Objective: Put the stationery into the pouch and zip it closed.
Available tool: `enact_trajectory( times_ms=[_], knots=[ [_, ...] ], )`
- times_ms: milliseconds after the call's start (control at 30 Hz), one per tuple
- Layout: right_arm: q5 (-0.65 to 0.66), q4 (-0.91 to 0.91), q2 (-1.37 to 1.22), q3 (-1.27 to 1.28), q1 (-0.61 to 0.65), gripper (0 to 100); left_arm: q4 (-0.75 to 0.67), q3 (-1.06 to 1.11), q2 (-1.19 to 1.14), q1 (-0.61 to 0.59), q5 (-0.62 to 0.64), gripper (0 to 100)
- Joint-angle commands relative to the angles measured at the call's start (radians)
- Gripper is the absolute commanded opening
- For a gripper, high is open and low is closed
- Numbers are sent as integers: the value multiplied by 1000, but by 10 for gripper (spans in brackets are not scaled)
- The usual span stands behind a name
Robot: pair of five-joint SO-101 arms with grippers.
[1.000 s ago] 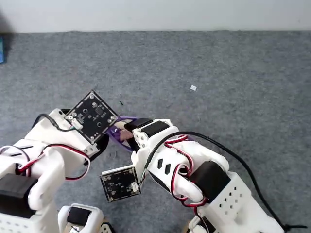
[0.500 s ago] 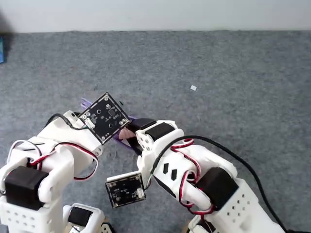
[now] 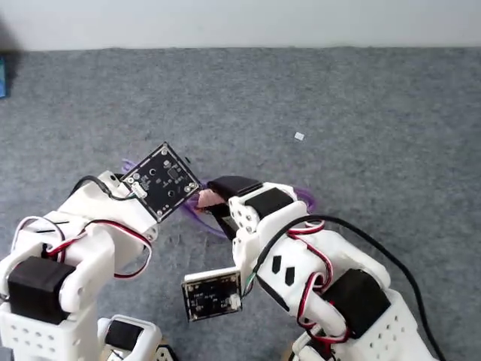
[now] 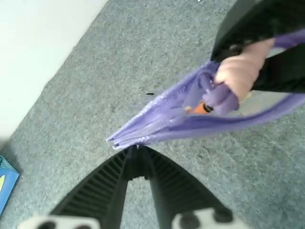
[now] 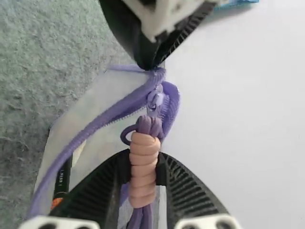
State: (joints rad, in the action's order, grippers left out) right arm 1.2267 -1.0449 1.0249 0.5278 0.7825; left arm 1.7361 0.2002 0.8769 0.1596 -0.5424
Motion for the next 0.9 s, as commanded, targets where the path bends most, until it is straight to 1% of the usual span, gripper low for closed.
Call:
enact_trajectory(
  times_ms=[0,133,200,267,333,400,733,867],
  knots=[
    [14,13,19,-14,-13,8,17,-13,31,-9,-11,14],
    [18,13,19,-14,-8,8,17,-12,149,-21,-15,19],
    [54,12,19,-11,-8,8,18,-5,204,-26,-25,44],
    [87,12,21,6,-7,8,18,12,242,-28,-25,130],
    [104,13,33,28,-7,8,17,44,264,-29,-20,246],
    [121,15,47,52,-7,8,17,70,276,-29,18,324],
    [115,28,56,100,18,8,18,85,282,-20,31,319],
    [115,113,36,141,13,8,18,39,278,-20,34,320]
  ],
)
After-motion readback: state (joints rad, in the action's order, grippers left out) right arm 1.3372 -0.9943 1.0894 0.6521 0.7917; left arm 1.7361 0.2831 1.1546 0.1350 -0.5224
